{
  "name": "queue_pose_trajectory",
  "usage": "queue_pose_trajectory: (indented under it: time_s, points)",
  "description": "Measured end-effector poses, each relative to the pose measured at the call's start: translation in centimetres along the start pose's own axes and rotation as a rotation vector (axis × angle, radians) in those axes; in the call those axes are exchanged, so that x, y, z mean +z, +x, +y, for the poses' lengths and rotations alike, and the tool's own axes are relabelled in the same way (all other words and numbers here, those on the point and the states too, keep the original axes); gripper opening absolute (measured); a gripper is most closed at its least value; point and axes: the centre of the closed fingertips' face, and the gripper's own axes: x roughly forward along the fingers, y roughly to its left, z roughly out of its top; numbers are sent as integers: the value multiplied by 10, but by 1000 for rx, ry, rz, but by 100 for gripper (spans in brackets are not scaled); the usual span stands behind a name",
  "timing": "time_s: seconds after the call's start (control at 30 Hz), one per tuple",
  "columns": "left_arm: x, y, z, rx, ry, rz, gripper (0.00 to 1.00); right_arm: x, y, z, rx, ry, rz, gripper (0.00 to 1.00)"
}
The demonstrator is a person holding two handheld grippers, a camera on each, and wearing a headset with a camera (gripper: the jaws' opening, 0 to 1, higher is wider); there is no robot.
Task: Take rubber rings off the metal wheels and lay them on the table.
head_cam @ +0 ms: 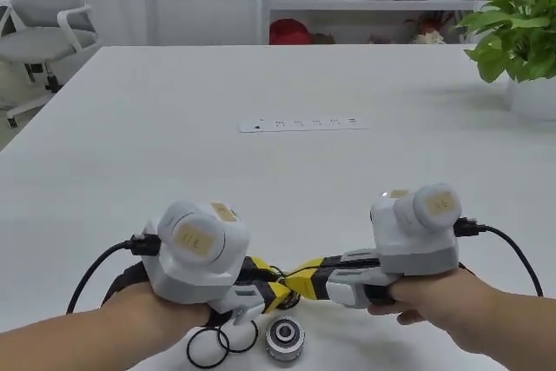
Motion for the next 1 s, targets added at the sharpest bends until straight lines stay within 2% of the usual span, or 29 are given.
queue_pose_trajectory:
  time_s: [0.43,0.57,0.73,1.0]
  points:
    - [1,0,0,-20,-24,-27,13,0,-1,-5,-15,22,2,0]
    - [2,0,-1,-27,-13,-26,14,0,-2,-7,-21,28,1,0]
    - [1,0,-1,-29,-28,-27,14,0,-3,-7,-20,36,2,0]
    - [3,-6,-3,-39,1,-32,17,1,-3,-5,-13,40,2,0]
